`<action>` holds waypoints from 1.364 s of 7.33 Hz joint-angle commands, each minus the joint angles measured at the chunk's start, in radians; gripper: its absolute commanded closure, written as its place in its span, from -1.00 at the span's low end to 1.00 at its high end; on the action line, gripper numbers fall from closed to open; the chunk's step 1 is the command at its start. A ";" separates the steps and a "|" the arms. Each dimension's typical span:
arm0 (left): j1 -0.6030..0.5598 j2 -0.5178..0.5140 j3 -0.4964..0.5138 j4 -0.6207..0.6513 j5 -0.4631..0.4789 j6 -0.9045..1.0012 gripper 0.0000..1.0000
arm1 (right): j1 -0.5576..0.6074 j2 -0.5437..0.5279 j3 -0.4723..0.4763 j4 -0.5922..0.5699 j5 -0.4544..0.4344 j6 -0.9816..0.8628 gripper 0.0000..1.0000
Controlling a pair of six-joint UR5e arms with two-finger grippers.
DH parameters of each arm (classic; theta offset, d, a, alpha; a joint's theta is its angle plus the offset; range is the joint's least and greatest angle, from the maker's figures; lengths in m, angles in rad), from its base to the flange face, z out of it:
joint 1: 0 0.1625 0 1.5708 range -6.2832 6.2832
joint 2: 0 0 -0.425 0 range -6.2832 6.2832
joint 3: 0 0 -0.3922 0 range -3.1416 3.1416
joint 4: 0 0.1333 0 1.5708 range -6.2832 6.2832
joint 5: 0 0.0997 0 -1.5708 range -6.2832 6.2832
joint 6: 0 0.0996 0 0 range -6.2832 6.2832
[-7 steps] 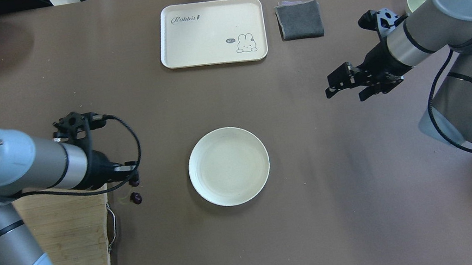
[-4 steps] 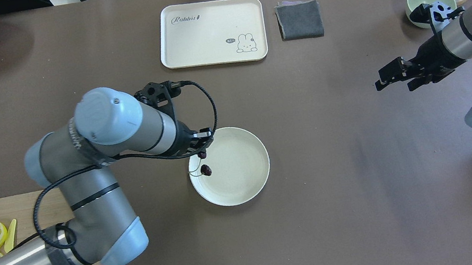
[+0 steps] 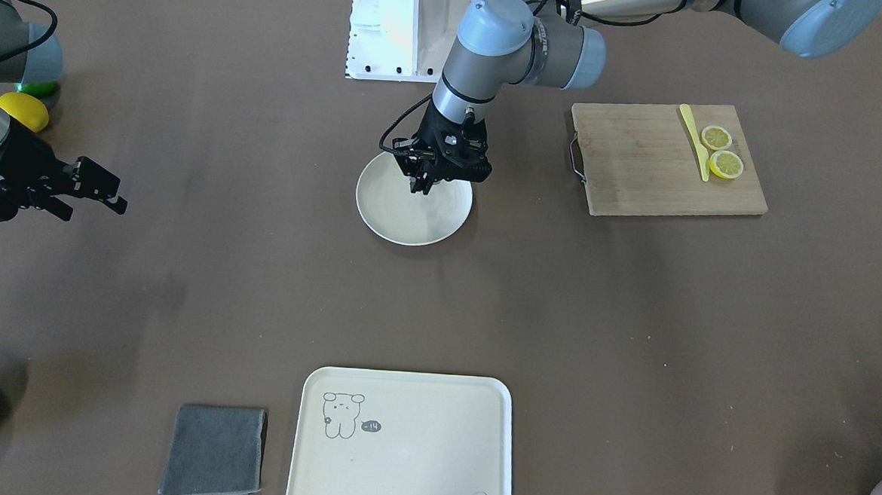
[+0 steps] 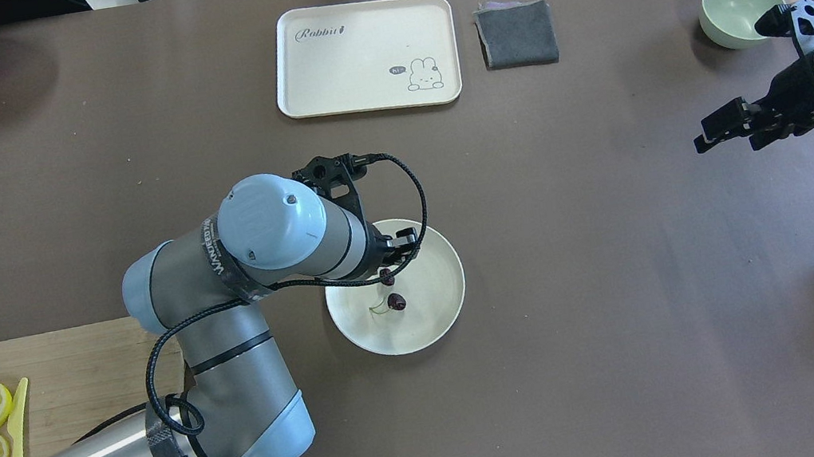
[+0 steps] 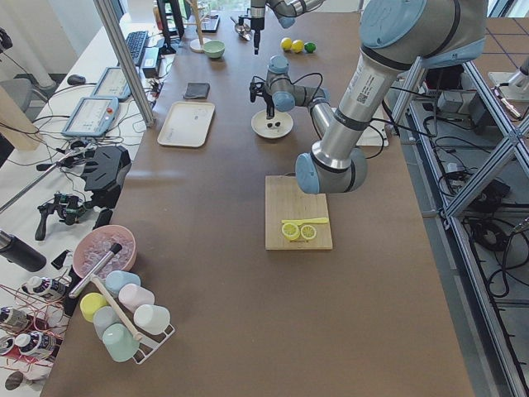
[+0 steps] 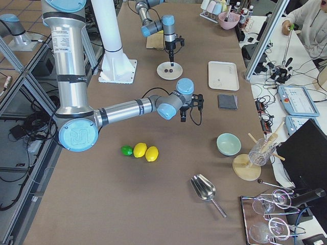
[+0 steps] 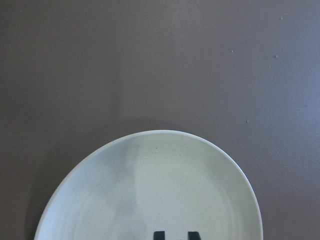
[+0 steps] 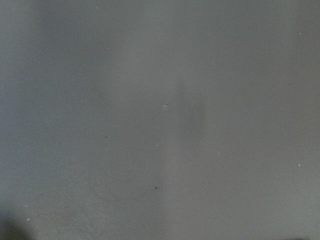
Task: Place red cherry on plate
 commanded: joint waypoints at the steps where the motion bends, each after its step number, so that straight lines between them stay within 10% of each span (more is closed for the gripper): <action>1: -0.042 0.009 -0.034 0.027 -0.008 0.006 -0.94 | 0.039 -0.025 0.003 0.001 0.000 -0.053 -1.00; 5: -0.333 0.309 -0.334 0.386 -0.133 0.706 -0.94 | 0.206 -0.098 -0.031 -0.013 0.017 -0.380 -1.00; 8: -0.761 0.511 -0.246 0.379 -0.439 1.341 -0.94 | 0.314 -0.153 -0.042 -0.016 0.058 -0.490 -1.00; 10: -0.956 0.650 -0.203 0.374 -0.475 1.630 -0.95 | 0.429 -0.160 -0.042 -0.165 0.058 -0.711 -1.00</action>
